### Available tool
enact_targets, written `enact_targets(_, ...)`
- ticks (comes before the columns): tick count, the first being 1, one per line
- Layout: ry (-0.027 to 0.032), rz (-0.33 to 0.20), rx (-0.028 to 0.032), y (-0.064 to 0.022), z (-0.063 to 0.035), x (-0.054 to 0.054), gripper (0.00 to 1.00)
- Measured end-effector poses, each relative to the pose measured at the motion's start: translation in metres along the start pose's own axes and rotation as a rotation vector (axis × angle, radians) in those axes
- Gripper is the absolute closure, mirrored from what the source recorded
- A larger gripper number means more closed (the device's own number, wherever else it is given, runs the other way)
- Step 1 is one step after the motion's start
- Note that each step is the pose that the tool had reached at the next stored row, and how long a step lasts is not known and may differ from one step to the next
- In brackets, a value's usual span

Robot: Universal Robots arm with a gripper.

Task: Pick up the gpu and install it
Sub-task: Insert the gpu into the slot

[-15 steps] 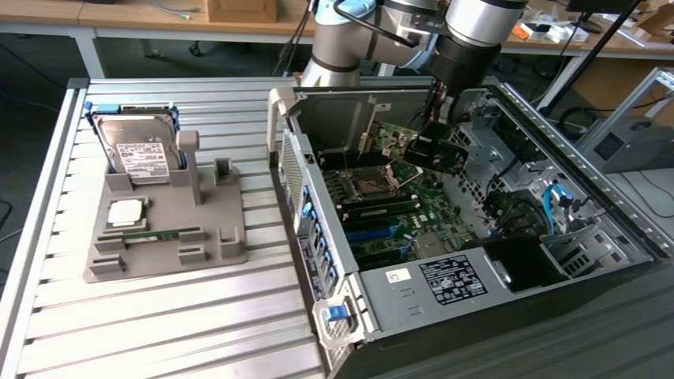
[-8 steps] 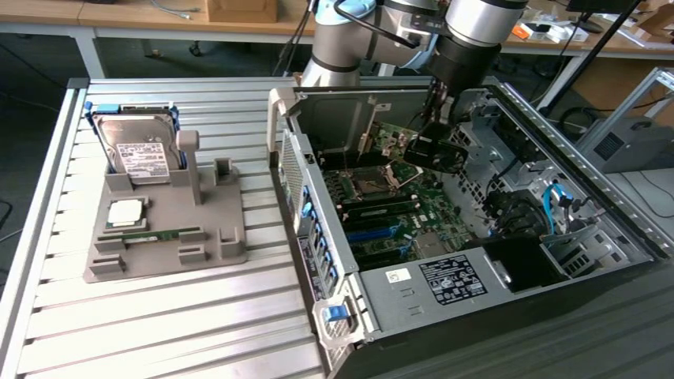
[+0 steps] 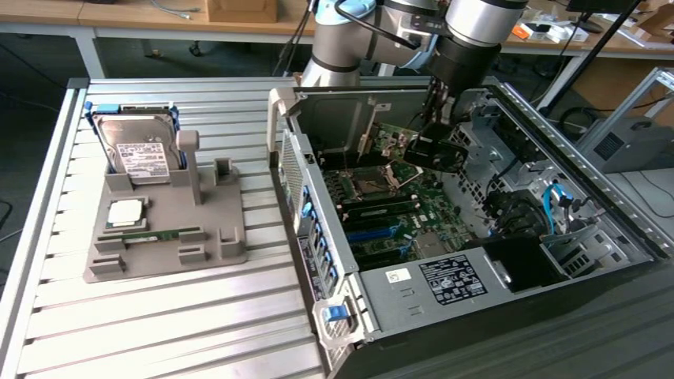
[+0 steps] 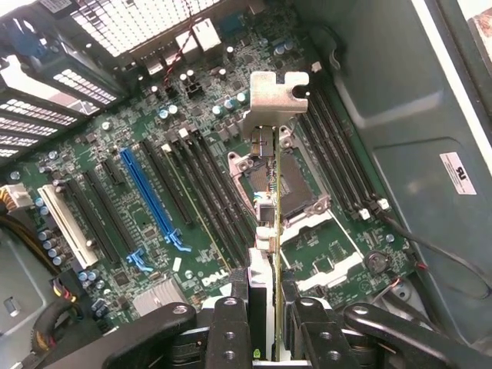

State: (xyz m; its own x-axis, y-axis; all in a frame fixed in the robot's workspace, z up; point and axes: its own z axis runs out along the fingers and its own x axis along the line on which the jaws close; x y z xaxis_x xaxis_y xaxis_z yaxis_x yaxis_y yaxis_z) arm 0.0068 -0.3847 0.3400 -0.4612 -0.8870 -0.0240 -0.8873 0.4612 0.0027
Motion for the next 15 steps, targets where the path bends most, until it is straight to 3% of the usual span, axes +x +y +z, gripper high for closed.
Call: enact_targets(15,0.0013,-0.05,-0.0006,0.0,0.0,0.0,0.73)
